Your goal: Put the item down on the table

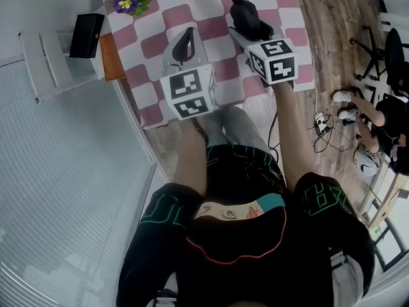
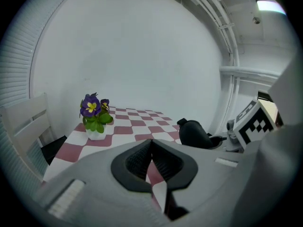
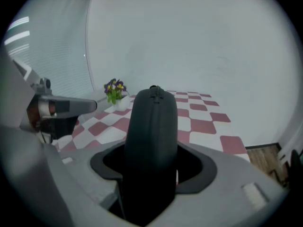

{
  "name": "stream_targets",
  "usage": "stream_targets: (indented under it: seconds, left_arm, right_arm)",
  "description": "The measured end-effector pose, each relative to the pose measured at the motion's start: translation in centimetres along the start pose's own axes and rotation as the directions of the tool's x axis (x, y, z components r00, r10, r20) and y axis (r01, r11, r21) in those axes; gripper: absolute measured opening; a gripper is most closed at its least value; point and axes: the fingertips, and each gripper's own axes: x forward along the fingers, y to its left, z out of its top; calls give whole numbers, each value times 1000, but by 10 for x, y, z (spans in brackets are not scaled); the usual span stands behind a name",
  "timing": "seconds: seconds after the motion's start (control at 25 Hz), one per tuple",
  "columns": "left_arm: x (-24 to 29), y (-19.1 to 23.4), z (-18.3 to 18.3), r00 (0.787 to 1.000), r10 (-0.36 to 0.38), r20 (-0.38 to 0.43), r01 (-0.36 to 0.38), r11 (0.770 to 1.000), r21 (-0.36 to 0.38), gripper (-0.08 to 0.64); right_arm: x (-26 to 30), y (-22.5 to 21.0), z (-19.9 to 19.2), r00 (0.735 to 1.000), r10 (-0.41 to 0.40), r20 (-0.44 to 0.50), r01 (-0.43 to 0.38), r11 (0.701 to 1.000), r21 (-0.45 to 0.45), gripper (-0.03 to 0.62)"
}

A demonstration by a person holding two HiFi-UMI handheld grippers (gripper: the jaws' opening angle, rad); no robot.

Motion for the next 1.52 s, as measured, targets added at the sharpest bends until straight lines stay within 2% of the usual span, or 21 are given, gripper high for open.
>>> stream_targets:
  seconds: [0.12, 0.28, 0.4, 0.6, 0.72, 0.92, 1.12, 1.28, 1.4, 1.44, 1.48, 1.52]
  left_arm:
    - [1, 6, -2, 1000, 7, -3, -7, 1000, -12, 9]
    - [-3, 17, 0, 999, 35, 2, -35, 998, -46, 9]
    - [-4, 24, 2, 998, 65, 3, -64, 996, -69, 9]
    - [-3, 11, -3, 999, 45, 6, -44, 996, -80, 9]
    - [-3, 9, -7, 999, 49, 1, -49, 995, -82, 9]
    - [-7, 3, -2, 998, 65, 12, -63, 993, -97, 9]
    - [-9, -15, 15, 998, 45, 52, -40, 995, -93, 9]
    - [-17, -22, 26, 996, 61, 69, -53, 993, -107, 9]
    - [-22, -42, 34, 995, 38, 97, -32, 997, -64, 9]
    - [-23, -48, 37, 994, 41, 104, -39, 999, -23, 9]
    - [-26, -52, 42, 993, 48, 112, -51, 998, 22, 9]
    - [-28, -56, 47, 991, 54, 125, -62, 996, 57, 9]
  right_arm:
    - [16, -1, -14, 996, -37, -85, 30, 996, -85, 288]
    - [24, -8, -29, 984, -68, -167, 53, 994, -96, 288]
    - [28, -10, -34, 979, -70, -190, 49, 992, -112, 289]
    - [33, -16, -36, 976, -94, -198, 62, 985, -163, 285]
    - [34, -16, -36, 979, -77, -189, 48, 987, -152, 285]
    - [28, -23, -25, 987, -114, -116, 97, 985, -146, 319]
    - [15, -16, -24, 991, -72, -109, 59, 991, -116, 321]
    - [-8, -26, -12, 995, -86, -48, 80, 990, -113, 321]
    - [-26, -30, -1, 993, -112, 22, 114, 985, -127, 318]
    - [-32, -31, 3, 991, -125, 49, 130, 984, -125, 296]
    - [-40, -33, 9, 987, -141, 83, 150, 982, -118, 236]
    - [-49, -36, 16, 980, -158, 122, 171, 980, -106, 140]
